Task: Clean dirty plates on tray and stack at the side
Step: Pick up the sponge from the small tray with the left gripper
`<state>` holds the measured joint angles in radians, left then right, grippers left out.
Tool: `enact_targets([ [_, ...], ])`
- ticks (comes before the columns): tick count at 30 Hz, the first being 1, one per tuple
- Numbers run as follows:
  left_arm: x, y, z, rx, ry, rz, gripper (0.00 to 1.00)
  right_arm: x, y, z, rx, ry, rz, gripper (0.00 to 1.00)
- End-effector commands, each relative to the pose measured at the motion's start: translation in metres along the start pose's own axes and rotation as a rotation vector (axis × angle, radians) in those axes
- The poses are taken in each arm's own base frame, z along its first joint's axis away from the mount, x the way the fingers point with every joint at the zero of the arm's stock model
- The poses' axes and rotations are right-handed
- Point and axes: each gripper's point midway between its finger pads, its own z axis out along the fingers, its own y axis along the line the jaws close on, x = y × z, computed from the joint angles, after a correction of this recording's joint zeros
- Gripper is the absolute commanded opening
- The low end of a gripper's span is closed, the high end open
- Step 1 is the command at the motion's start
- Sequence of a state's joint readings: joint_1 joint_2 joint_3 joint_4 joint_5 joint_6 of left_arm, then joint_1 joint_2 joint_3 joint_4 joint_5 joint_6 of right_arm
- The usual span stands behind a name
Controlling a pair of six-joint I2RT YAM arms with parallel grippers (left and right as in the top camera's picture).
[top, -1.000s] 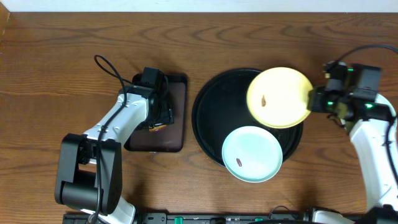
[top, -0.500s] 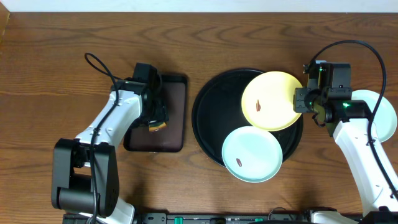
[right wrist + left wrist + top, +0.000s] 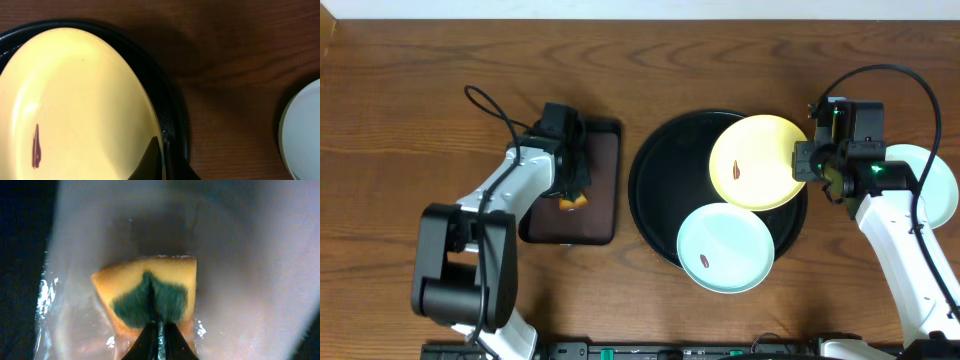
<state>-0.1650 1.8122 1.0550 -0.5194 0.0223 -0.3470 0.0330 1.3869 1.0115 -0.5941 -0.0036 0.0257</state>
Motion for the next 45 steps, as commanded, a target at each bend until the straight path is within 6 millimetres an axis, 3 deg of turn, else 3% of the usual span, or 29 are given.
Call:
enact_targets([
  [1,0.033,0.002,0.033,0.003,0.147,0.033,0.07,-0.001,0.004,0.0,-0.009,-0.005,0.012,0.01],
  [5,0.013,-0.006,0.004,0.029,0.11,0.078,0.09,-0.001,0.004,0.0,-0.009,-0.005,0.012,0.01],
  [6,0.0,-0.011,-0.016,0.045,0.066,0.079,0.27,-0.001,0.004,0.0,-0.009,-0.005,0.012,0.01],
  [8,-0.01,-0.014,-0.036,0.063,0.022,0.078,0.45,-0.002,0.004,0.0,-0.009,-0.005,0.012,0.01],
  [10,-0.012,-0.015,-0.05,0.072,-0.003,0.078,0.53,-0.002,0.004,0.0,-0.009,-0.005,0.012,0.01],
  [12,-0.005,-0.011,-0.059,0.066,0.013,0.072,0.54,-0.002,0.004,0.0,-0.009,-0.005,0.012,0.01],
  [15,0.013,-0.006,-0.053,0.039,0.079,-0.005,0.5,-0.002,0.004,0.0,-0.009,-0.006,0.012,0.01],
  [21,0.04,-0.008,-0.016,0.021,0.13,0.007,0.48,-0.002,0.004,0.0,-0.009,-0.007,0.012,0.01],
  [24,0.05,0.001,0.005,-0.036,0.158,0.016,0.47,-0.002,0.004,0.0,-0.009,-0.006,0.012,0.01],
  [26,0.048,0.006,0.011,-0.064,0.15,0.019,0.36,-0.002,0.004,0.0,-0.009,-0.007,0.012,0.01],
  [28,0.047,0.005,0.013,-0.065,0.147,0.019,0.1,-0.002,0.004,0.0,-0.009,-0.008,0.012,0.01],
  [29,0.047,0.005,0.013,-0.064,0.145,0.02,0.07,-0.002,0.004,0.0,-0.009,-0.007,0.012,0.01],
  [33,0.039,0.002,-0.002,-0.052,0.133,0.102,0.08,-0.002,0.003,0.0,-0.008,-0.006,0.013,0.01],
  [36,0.025,-0.003,-0.033,-0.035,0.096,0.123,0.08,-0.002,0.003,0.0,-0.008,-0.008,0.013,0.01],
  [38,0.02,-0.005,-0.043,-0.022,0.065,0.121,0.17,-0.003,0.003,0.0,-0.008,-0.009,0.013,0.01],
  [41,0.016,-0.007,-0.053,-0.009,0.034,0.12,0.45,-0.002,0.003,0.0,-0.008,-0.009,0.013,0.01],
  [43,0.016,-0.007,-0.054,-0.007,0.028,0.12,0.51,-0.003,0.003,0.0,-0.008,-0.009,0.013,0.01],
  [45,0.016,-0.005,-0.052,-0.017,0.032,0.12,0.51,-0.002,0.003,0.0,-0.008,-0.009,0.013,0.01],
])
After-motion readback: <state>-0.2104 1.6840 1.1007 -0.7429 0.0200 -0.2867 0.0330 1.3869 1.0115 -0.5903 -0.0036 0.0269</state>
